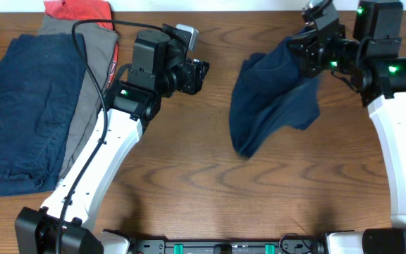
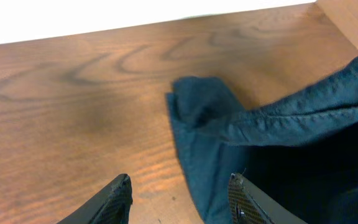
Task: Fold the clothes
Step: 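Grasp the hanging shorts with the left gripper below the right gripper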
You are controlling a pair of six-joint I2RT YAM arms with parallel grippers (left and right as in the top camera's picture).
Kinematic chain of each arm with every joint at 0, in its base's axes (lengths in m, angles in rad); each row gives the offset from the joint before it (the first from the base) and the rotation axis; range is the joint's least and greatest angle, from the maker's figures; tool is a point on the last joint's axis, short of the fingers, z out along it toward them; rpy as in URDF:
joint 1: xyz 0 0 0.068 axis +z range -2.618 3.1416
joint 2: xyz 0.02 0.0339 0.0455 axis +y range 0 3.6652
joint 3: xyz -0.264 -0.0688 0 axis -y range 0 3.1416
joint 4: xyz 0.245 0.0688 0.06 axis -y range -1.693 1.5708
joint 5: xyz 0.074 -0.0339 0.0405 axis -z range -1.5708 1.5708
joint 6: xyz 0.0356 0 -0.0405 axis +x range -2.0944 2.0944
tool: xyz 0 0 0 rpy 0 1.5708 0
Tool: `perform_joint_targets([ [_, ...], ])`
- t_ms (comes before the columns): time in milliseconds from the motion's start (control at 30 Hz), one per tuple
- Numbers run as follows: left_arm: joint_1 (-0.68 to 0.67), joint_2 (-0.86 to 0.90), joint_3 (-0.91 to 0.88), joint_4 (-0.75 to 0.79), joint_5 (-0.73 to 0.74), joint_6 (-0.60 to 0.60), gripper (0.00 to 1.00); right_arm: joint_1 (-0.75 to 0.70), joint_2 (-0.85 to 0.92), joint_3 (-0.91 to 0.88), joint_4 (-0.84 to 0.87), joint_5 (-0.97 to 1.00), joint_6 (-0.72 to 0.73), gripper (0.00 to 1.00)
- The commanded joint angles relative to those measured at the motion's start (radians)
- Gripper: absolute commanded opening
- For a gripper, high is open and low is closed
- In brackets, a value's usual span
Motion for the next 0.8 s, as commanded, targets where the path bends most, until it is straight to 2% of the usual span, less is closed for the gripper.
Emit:
perform_joint_targets([
  [0, 0.003, 0.011, 0.009, -0.027, 0.056, 0.007, 0.52, 0.008, -0.008, 0.007, 0.03, -0.022, 0.014, 0.01],
  [333, 0.003, 0.016, 0.009, 0.012, 0.096, 0.091, 0.52, 0.025, 0.008, 0.007, 0.047, -0.046, 0.032, 0.01],
  [500, 0.01, 0.016, 0.009, -0.01, 0.112, 0.093, 0.52, 0.052, 0.016, 0.007, 0.069, -0.034, 0.032, 0.01],
  [633, 0.003, 0.017, 0.009, -0.136, 0.177, 0.133, 0.53, 0.05, 0.016, 0.007, 0.11, -0.018, 0.037, 0.01],
  [767, 0.001, 0.02, 0.008, -0.337, 0.301, 0.318, 0.59, 0.043, 0.016, 0.007, 0.115, 0.005, 0.04, 0.01],
])
